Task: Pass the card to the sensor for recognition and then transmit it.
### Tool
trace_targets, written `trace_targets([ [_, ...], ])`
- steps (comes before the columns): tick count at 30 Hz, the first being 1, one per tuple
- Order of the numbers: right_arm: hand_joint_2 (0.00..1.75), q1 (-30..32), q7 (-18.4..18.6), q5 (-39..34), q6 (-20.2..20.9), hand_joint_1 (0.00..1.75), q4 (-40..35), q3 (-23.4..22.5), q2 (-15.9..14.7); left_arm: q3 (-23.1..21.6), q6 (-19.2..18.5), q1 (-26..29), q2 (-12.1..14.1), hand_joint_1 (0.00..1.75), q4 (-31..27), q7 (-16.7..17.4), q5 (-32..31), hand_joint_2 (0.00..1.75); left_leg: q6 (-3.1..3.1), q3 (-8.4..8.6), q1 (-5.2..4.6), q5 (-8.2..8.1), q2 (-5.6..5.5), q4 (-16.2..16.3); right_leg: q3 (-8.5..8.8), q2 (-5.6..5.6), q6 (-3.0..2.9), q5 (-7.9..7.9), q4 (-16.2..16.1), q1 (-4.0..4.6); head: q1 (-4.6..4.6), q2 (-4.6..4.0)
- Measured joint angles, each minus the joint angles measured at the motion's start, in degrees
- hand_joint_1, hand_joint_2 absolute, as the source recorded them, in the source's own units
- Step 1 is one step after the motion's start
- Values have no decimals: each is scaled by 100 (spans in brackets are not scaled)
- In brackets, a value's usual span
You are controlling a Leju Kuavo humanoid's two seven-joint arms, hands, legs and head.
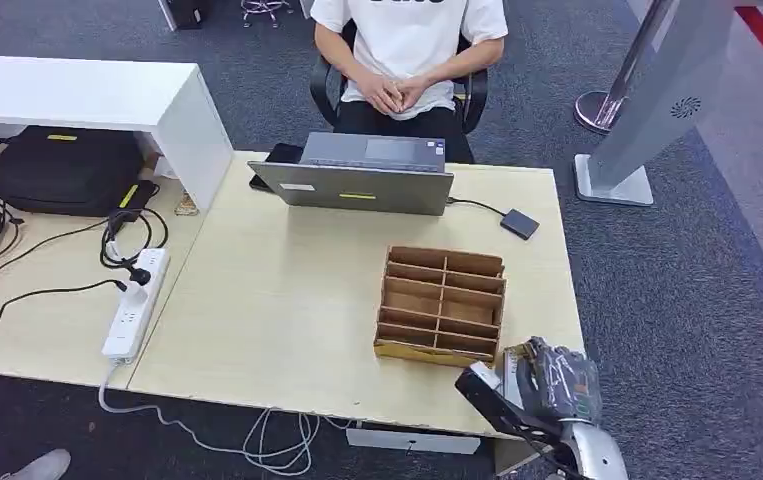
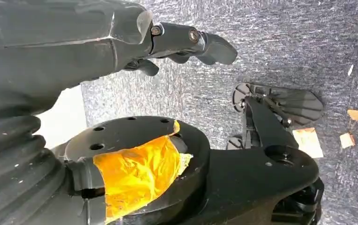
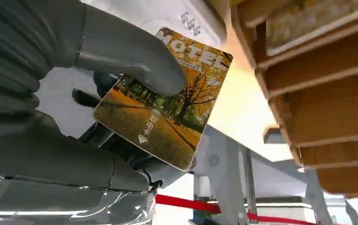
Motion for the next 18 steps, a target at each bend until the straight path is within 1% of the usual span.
trace_targets([
  [5, 175, -102, 109, 151, 9, 175, 243, 73, 0, -99, -13, 0, 7, 0, 0, 9, -94, 175, 0, 0, 0, 0, -1, 0, 0, -1, 0, 0, 0, 0, 0, 0],
  [12, 175, -209, 127, 217, 35, 175, 411, 129, 0, -210, -28, -1, 7, 0, 0, 26, -221, 175, 0, 1, 0, 0, 0, 0, 0, 0, 0, 0, 0, 0, 0, 0],
  [18, 175, -209, -129, -2, -39, 175, 330, 234, 0, -298, -46, 1, 13, 0, 0, 26, -313, 175, 0, 1, 0, 0, 1, 0, -1, 2, 0, 0, 0, 0, -2, 0],
])
